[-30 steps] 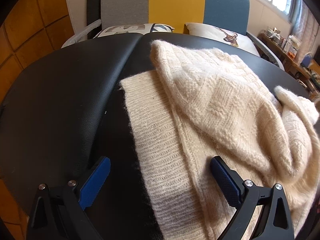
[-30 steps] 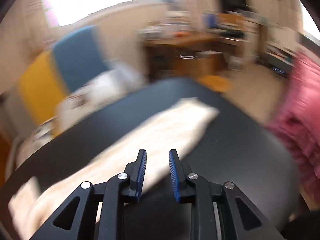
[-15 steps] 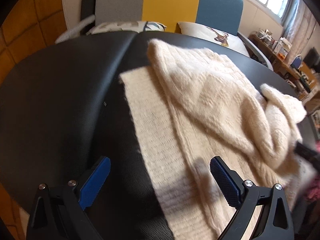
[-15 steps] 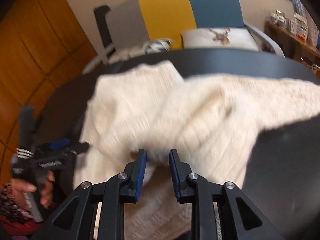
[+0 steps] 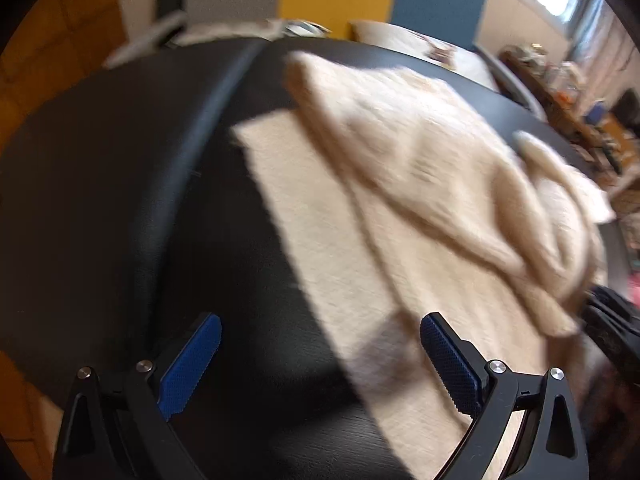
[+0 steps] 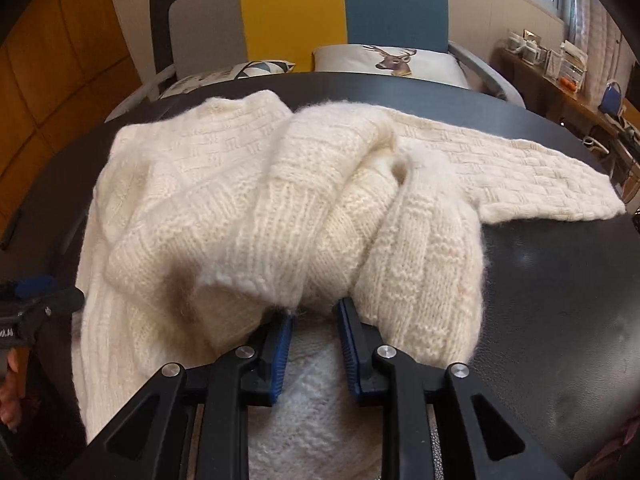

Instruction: Fold clothes

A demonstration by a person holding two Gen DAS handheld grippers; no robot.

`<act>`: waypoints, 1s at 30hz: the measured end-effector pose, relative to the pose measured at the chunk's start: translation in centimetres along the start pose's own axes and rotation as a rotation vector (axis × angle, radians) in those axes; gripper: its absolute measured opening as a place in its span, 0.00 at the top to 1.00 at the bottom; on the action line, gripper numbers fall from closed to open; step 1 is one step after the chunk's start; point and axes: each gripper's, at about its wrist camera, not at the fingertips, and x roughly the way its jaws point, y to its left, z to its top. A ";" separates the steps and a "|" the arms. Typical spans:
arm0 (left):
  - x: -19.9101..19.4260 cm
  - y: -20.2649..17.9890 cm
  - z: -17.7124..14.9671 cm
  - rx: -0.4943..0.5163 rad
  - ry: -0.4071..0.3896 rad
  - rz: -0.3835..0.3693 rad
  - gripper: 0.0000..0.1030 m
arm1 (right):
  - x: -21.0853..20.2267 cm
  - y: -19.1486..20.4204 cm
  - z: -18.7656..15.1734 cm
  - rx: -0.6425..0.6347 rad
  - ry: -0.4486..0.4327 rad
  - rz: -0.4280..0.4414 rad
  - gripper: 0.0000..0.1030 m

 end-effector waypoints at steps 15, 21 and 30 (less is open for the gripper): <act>0.3 -4.0 -2.1 0.096 0.008 -0.102 0.39 | 0.7 0.2 -0.3 -0.021 -0.039 0.014 0.76; -0.1 -5.0 -1.2 0.167 0.028 -0.156 0.82 | 0.7 0.1 -0.4 -0.022 -0.048 0.019 0.76; -2.4 0.2 -1.1 0.057 0.123 -0.196 0.81 | 0.7 -0.4 -0.5 -0.018 -0.057 0.032 0.76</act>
